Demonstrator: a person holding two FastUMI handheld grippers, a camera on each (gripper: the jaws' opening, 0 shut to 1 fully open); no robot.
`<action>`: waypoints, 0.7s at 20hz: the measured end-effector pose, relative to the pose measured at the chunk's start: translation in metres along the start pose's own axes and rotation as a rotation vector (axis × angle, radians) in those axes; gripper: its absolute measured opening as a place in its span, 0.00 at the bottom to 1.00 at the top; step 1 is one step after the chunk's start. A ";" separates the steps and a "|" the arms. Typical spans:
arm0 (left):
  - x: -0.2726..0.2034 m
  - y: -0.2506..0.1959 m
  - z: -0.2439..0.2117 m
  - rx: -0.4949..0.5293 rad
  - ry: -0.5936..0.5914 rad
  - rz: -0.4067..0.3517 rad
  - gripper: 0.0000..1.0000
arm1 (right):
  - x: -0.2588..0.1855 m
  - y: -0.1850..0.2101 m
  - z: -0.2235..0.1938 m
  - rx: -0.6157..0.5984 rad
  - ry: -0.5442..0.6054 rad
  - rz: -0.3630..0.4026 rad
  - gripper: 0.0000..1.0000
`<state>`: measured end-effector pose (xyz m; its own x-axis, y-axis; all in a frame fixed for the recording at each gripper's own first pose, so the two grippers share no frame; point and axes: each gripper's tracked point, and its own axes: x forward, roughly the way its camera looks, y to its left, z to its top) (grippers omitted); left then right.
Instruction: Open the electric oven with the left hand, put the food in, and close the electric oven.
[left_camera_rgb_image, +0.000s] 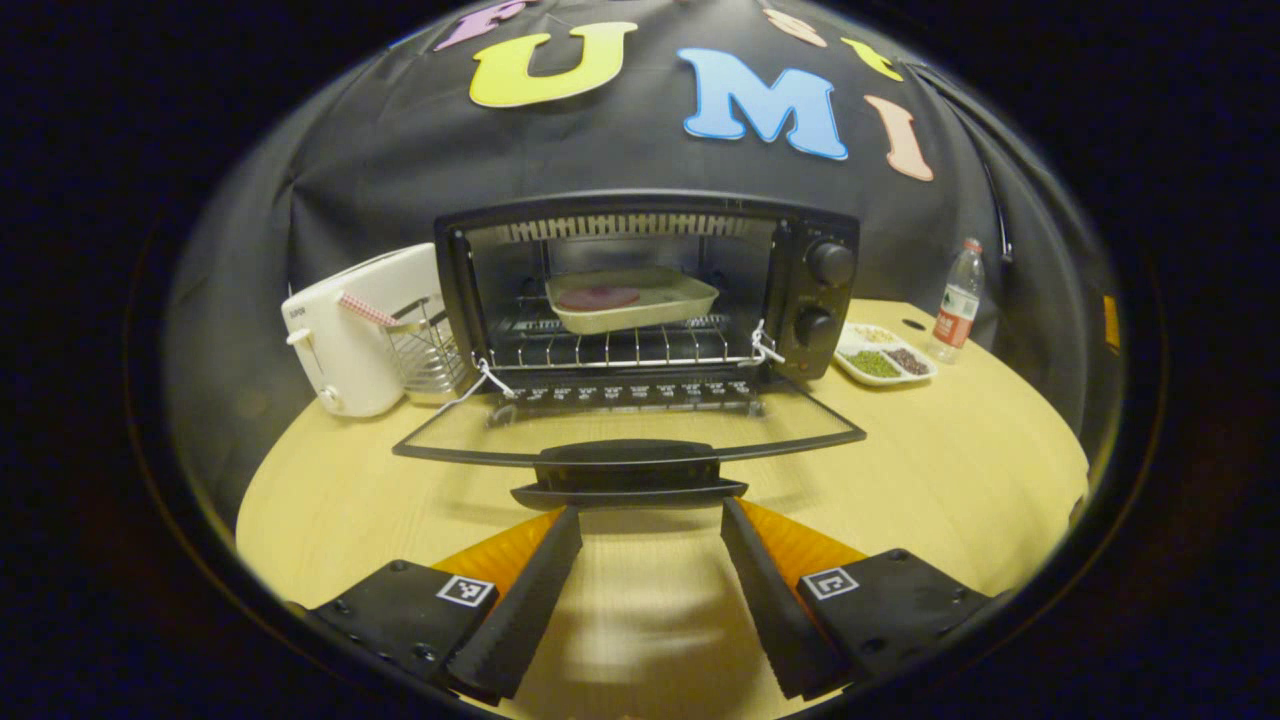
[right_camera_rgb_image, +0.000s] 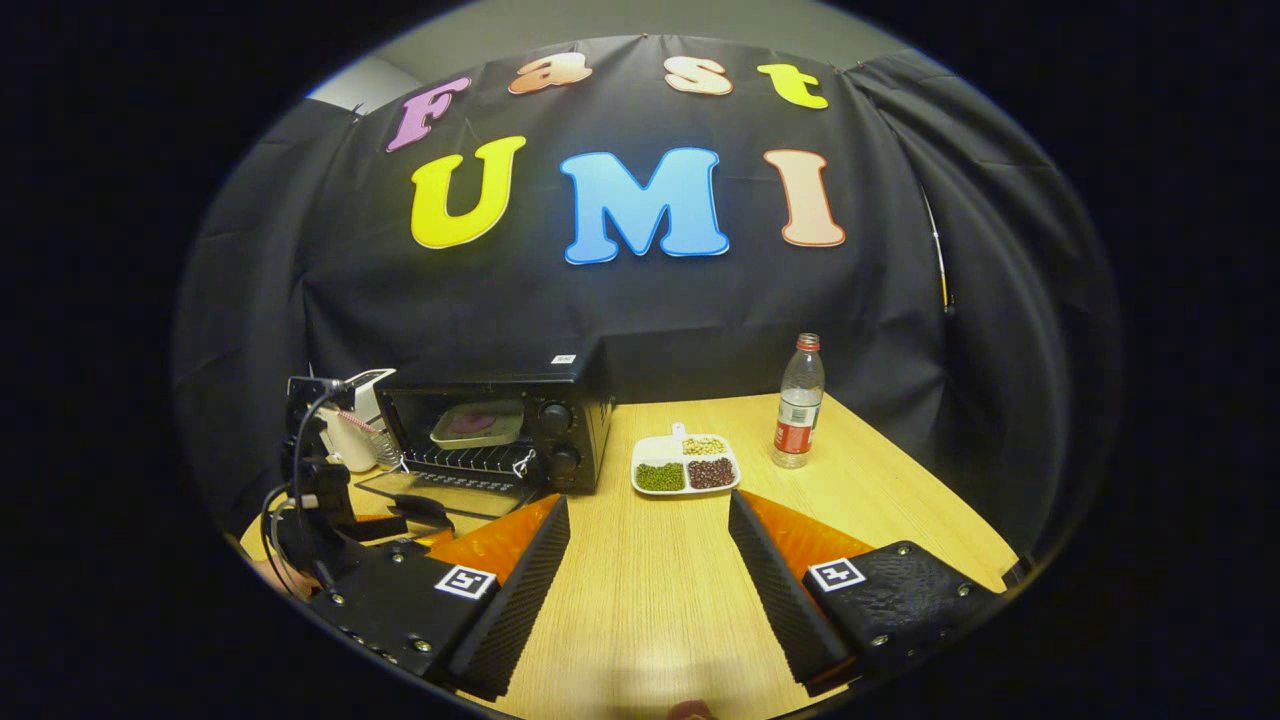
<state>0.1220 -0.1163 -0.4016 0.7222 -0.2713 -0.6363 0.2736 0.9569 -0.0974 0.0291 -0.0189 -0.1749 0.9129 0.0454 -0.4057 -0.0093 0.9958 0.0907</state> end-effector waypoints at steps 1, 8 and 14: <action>-0.003 0.001 0.008 -0.010 -0.014 0.000 0.96 | 0.002 0.003 -0.002 0.006 0.003 0.008 0.98; -0.009 0.001 0.067 0.060 -0.133 0.000 0.96 | 0.019 0.011 -0.011 0.031 0.032 0.014 0.98; -0.001 0.003 0.127 0.065 -0.234 -0.009 1.00 | 0.023 0.005 -0.016 0.045 0.037 -0.002 0.98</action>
<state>0.2025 -0.1258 -0.3040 0.8448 -0.3038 -0.4405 0.3156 0.9477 -0.0483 0.0434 -0.0114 -0.1986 0.8971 0.0471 -0.4393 0.0117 0.9914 0.1302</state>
